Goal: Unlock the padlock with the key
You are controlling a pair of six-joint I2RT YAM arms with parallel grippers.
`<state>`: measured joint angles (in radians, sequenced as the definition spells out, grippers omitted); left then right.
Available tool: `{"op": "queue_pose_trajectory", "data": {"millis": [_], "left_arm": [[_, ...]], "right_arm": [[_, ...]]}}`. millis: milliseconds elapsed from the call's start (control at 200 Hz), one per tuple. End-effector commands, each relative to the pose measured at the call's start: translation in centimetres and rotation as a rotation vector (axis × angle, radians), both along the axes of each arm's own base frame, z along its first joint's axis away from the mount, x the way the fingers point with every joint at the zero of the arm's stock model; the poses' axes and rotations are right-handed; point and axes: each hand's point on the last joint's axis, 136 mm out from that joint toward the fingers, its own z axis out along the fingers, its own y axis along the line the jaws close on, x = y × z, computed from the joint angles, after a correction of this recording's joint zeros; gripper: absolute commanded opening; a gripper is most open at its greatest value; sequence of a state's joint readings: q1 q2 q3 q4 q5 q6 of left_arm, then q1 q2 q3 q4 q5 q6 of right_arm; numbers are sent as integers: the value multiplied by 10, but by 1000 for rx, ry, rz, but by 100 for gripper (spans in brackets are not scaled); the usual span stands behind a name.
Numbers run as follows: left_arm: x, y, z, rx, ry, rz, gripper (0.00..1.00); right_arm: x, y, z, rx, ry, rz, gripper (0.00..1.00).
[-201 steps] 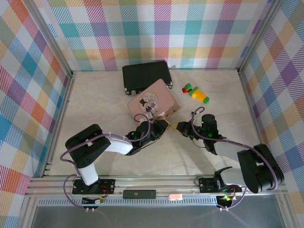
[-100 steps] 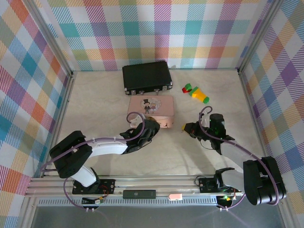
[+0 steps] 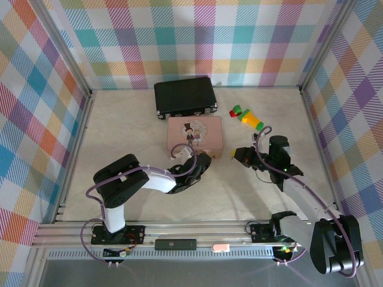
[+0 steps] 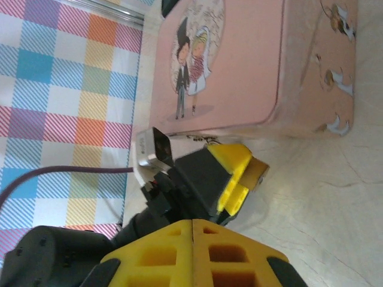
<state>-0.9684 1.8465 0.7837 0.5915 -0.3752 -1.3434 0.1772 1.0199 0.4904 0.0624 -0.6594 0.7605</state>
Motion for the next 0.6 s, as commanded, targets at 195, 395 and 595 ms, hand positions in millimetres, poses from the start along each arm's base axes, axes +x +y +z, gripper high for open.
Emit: {"op": "queue_pose_trajectory", "data": {"millis": [195,395,595], "left_arm": [[-14,17,39,30,-54,-30,69],[-34,53,65,106,-62,-36,83],[-33,66,117,127,-176,-45,94]], "right_arm": [[8,-7,24,-38,-61,24,0],[20,-4,32,-23,-78,30,0],[23,-3,34,-10,-76,28,0]]}}
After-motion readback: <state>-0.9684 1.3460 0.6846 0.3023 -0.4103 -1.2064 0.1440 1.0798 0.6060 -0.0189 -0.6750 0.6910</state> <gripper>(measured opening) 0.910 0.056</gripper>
